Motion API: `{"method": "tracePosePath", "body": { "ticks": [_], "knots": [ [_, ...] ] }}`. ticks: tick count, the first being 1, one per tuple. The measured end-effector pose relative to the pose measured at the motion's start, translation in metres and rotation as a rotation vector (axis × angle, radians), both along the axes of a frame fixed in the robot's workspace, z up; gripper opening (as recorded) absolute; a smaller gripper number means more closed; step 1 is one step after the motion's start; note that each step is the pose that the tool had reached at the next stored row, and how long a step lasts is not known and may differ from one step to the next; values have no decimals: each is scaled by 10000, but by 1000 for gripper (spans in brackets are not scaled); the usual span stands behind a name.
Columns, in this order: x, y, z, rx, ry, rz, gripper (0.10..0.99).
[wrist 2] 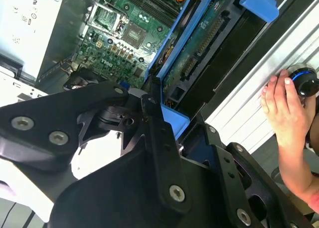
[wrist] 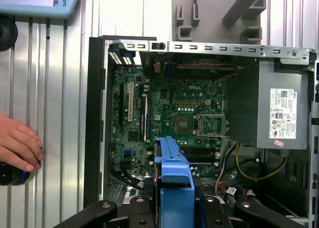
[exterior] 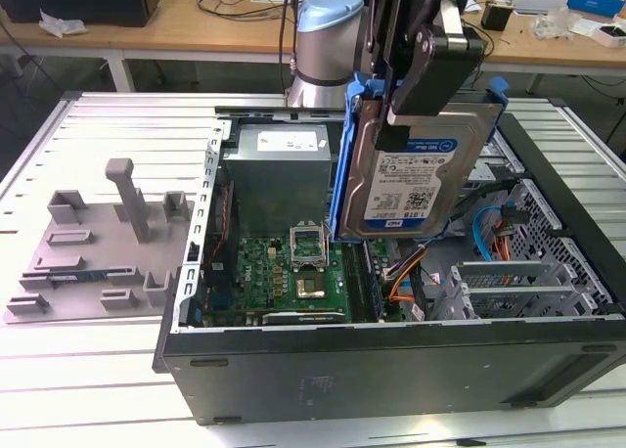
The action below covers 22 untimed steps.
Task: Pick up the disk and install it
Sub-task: 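Insert the disk into the insertion slot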
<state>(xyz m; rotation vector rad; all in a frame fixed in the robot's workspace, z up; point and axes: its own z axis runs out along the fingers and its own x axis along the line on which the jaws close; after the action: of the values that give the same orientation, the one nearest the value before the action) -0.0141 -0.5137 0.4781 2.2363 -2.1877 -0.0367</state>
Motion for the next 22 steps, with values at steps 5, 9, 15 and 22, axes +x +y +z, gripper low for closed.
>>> {"method": "tracePosePath", "body": {
  "ticks": [5, 9, 15, 22],
  "knots": [
    [10, 0, -2, 0, 0, 0, 369],
    [13, 0, -3, 0, 0, -1, 369],
    [11, -18, -12, 231, -5, -3, 369],
    [14, -41, -42, 366, -21, -578, 369]
  ]
}}
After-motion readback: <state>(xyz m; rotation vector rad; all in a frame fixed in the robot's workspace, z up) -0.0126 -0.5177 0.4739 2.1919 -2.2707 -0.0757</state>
